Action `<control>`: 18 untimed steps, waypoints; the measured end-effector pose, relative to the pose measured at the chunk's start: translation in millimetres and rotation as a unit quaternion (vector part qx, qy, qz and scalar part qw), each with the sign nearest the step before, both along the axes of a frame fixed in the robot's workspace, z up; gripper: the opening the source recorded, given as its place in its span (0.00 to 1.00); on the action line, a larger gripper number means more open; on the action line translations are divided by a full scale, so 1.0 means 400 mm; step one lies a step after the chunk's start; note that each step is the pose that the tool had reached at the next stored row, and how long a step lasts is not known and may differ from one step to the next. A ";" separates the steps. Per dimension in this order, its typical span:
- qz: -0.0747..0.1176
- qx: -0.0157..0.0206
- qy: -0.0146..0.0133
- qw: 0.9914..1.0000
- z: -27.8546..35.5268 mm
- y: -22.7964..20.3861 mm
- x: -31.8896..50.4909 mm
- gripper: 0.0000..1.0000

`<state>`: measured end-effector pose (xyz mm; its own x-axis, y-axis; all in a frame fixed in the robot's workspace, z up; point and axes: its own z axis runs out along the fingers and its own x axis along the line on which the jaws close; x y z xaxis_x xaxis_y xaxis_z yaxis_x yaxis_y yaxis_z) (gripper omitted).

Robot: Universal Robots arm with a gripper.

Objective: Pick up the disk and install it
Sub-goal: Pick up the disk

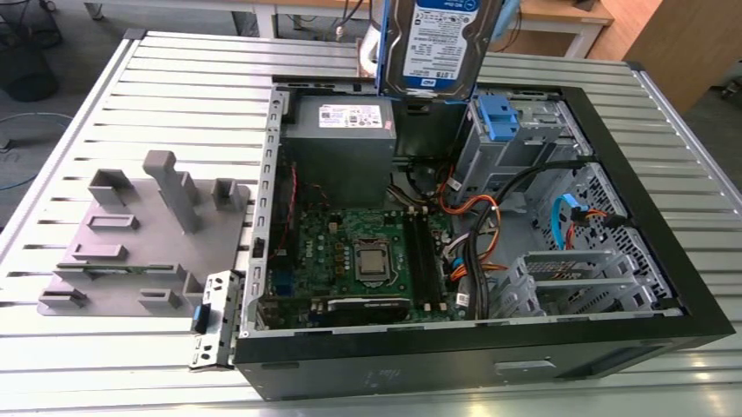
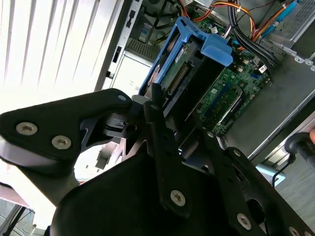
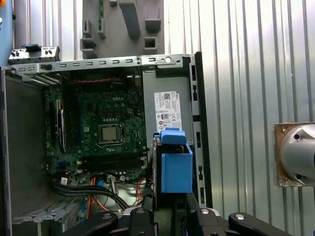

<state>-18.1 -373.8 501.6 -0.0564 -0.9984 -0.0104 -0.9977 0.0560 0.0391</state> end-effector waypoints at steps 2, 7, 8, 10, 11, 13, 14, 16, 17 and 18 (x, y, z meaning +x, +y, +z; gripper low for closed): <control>0.000 0.000 0.000 1.000 0.000 0.000 0.000 0.35; 0.000 0.000 0.000 1.000 0.000 -0.001 0.000 0.35; 0.000 0.000 0.000 1.000 0.000 -0.002 0.001 0.35; 0.000 0.000 0.000 1.000 0.000 -0.008 0.000 0.35; 0.000 0.000 0.000 1.000 0.000 -0.012 0.000 0.35; 0.000 0.000 -0.001 1.000 0.000 -0.023 0.000 0.35; 0.000 0.000 -0.001 1.000 0.000 -0.029 -0.001 0.35; 0.000 0.000 -0.001 1.000 -0.001 -0.041 -0.001 0.35; 0.000 0.000 -0.001 1.000 -0.001 -0.049 -0.001 0.35; 0.000 0.000 -0.001 1.000 -0.001 -0.057 -0.001 0.35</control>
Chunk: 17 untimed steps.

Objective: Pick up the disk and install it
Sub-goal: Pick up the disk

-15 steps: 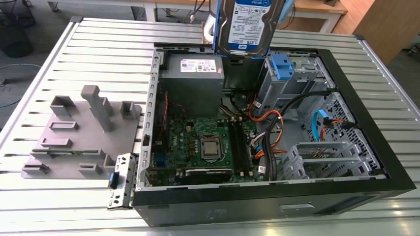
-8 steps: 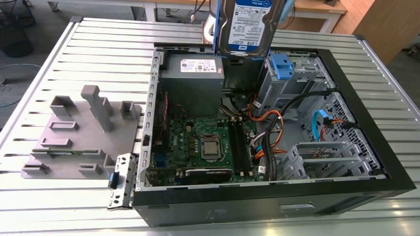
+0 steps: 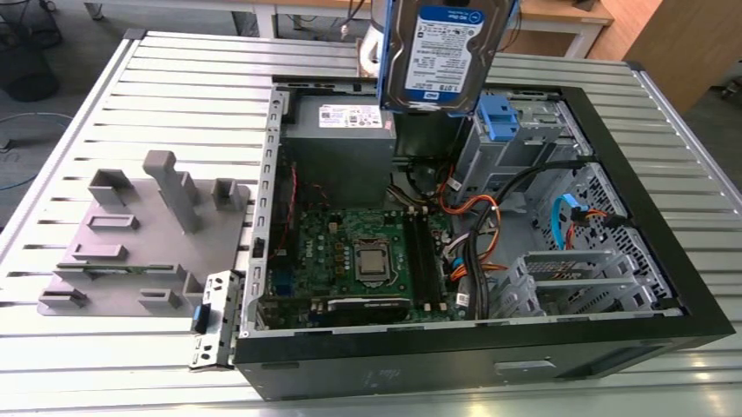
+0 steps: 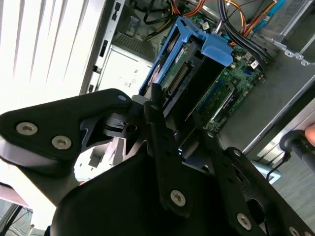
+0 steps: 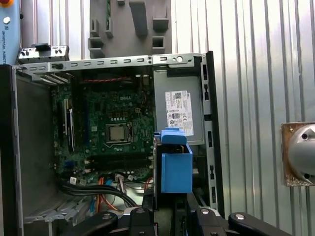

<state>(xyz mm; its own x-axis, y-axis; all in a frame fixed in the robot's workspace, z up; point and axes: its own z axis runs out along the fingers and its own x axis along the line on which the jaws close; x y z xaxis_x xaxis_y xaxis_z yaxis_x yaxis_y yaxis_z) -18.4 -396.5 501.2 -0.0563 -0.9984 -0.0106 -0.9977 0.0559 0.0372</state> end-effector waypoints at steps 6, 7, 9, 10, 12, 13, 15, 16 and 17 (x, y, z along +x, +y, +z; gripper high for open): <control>0.000 0.000 0.000 1.000 -0.001 -0.047 0.000 0.35; 0.000 0.000 0.000 1.000 -0.001 -0.056 0.000 0.35; 0.000 0.000 0.000 1.000 -0.001 -0.074 0.000 0.35; 0.000 0.000 0.000 1.000 -0.001 -0.083 0.000 0.35; 0.000 0.000 0.000 1.000 -0.002 -0.103 0.000 0.35; 0.000 0.000 0.000 1.000 -0.002 -0.113 0.000 0.35; 0.000 0.000 0.000 1.000 -0.002 -0.132 0.000 0.35; 0.000 0.000 0.000 1.000 -0.002 -0.142 0.000 0.35; 0.000 0.000 -0.001 1.000 -0.002 -0.152 0.000 0.35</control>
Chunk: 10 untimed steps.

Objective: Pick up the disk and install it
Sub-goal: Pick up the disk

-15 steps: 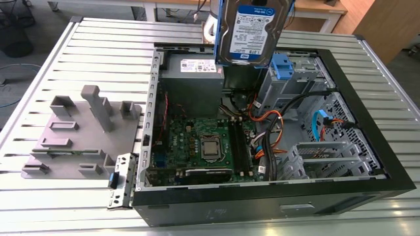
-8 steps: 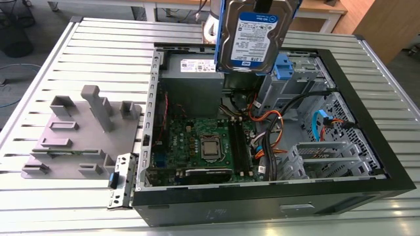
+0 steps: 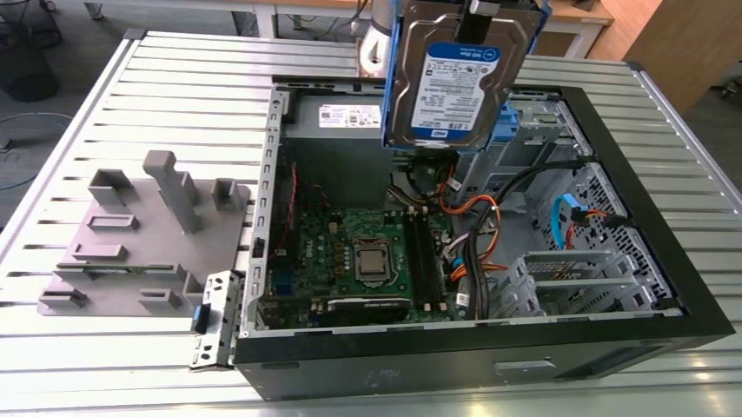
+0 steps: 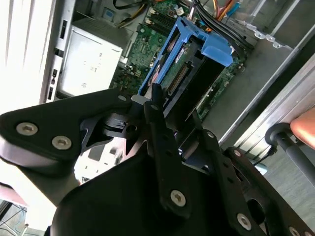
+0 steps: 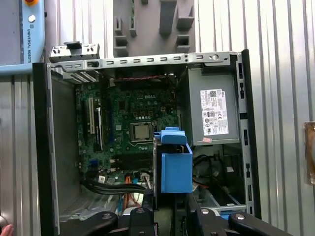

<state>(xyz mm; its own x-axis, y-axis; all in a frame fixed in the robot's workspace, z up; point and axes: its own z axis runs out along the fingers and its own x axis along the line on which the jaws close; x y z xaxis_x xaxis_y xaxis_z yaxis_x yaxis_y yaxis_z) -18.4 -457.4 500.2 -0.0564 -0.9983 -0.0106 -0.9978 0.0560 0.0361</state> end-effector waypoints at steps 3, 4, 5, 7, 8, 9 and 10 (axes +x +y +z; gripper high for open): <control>0.000 0.000 0.000 1.000 -0.001 -0.032 0.000 0.35; 0.000 0.000 0.000 1.000 -0.001 -0.042 0.000 0.35; 0.000 0.000 0.000 1.000 -0.001 -0.052 0.000 0.35; 0.000 0.000 0.000 1.000 -0.001 -0.074 0.000 0.35; 0.000 0.000 0.000 1.000 -0.001 -0.084 0.000 0.35; 0.000 0.000 0.000 1.000 -0.002 -0.094 0.000 0.35; 0.000 0.000 0.000 1.000 -0.002 -0.105 0.000 0.35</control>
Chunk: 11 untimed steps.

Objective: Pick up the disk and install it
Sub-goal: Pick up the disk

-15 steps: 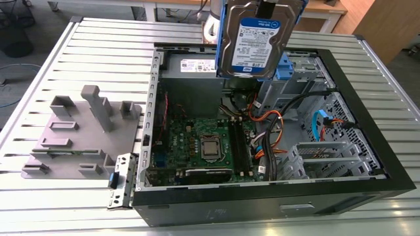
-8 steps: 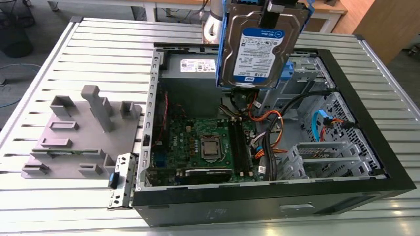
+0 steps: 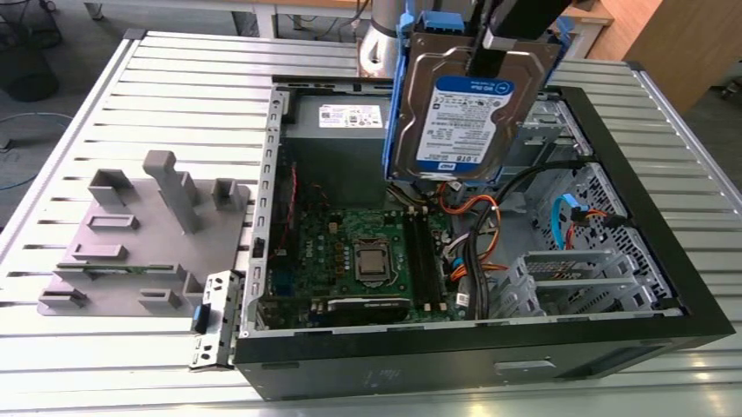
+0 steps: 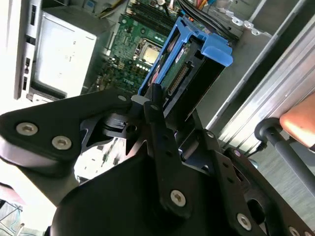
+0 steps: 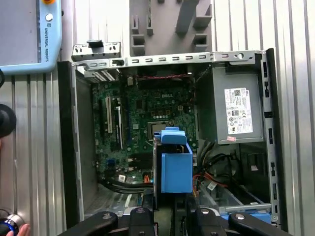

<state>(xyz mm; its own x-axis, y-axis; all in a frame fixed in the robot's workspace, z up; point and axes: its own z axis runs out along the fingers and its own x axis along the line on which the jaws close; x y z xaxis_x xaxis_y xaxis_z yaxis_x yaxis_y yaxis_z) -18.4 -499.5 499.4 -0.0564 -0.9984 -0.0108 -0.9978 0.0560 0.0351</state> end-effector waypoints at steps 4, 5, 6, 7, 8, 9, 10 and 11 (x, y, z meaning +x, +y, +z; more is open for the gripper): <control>0.000 0.000 0.000 1.000 -0.001 -0.038 0.000 0.35; 0.000 0.000 0.000 1.000 -0.001 -0.048 0.000 0.35; 0.000 0.000 0.000 1.000 -0.001 -0.057 0.000 0.35; 0.000 0.000 0.000 1.000 -0.001 -0.067 0.000 0.35; 0.000 0.000 0.000 1.000 -0.001 -0.076 0.000 0.35; 0.000 0.000 0.000 1.000 -0.002 -0.085 0.000 0.35; 0.000 0.000 0.000 1.000 -0.002 -0.093 0.000 0.35; 0.000 0.000 0.000 1.000 -0.002 -0.101 0.000 0.35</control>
<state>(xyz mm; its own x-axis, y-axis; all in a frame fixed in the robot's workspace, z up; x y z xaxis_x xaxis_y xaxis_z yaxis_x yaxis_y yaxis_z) -18.4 -539.9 498.8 -0.0564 -0.9984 -0.0107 -0.9978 0.0560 0.0349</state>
